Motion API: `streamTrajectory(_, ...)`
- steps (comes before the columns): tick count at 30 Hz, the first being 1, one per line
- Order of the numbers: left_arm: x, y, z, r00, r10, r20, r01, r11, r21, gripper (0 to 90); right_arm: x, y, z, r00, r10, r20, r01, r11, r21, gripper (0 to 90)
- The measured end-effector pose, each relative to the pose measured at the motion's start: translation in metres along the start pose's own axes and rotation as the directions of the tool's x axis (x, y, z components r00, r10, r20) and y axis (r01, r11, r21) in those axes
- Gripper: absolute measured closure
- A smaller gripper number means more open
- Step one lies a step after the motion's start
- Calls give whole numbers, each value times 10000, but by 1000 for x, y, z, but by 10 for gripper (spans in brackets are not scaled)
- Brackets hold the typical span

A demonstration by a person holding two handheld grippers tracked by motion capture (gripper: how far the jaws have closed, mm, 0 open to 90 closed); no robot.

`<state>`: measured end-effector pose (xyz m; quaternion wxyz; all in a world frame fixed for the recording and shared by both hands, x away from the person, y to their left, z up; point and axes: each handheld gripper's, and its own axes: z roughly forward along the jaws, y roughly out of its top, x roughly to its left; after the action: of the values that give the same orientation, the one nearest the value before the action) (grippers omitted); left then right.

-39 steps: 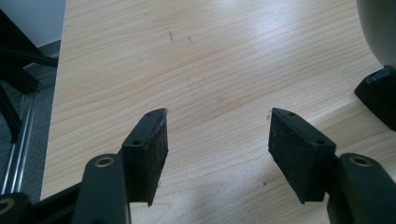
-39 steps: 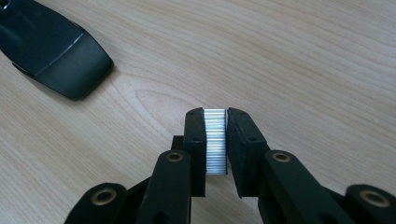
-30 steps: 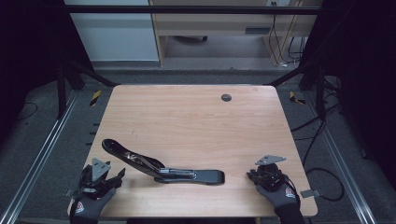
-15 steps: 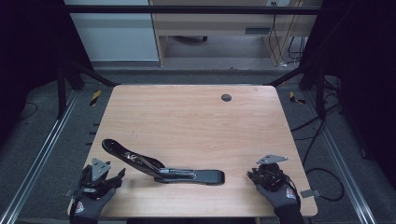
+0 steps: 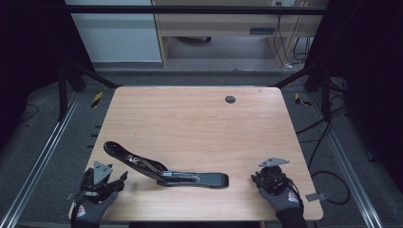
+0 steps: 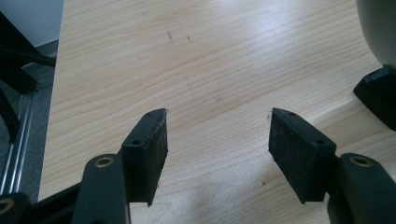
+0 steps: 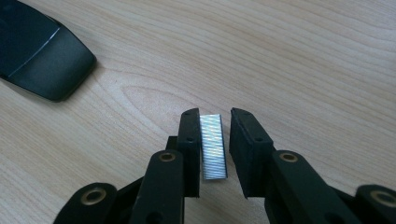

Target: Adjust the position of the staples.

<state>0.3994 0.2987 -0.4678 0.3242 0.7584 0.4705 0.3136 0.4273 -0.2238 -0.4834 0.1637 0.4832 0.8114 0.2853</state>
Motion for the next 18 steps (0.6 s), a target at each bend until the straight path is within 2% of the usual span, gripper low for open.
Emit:
streamTrajectory(13,0,0,0,10000,-2,-8,2,10000,-32,372,-1,1,1,9995,290,-138,-287,9994,195,783)
streamTrajectory(18,0,0,-1,10000,-1,-17,1,10000,-42,372,-1,2,0,9996,205,-194,-201,9996,221,785)
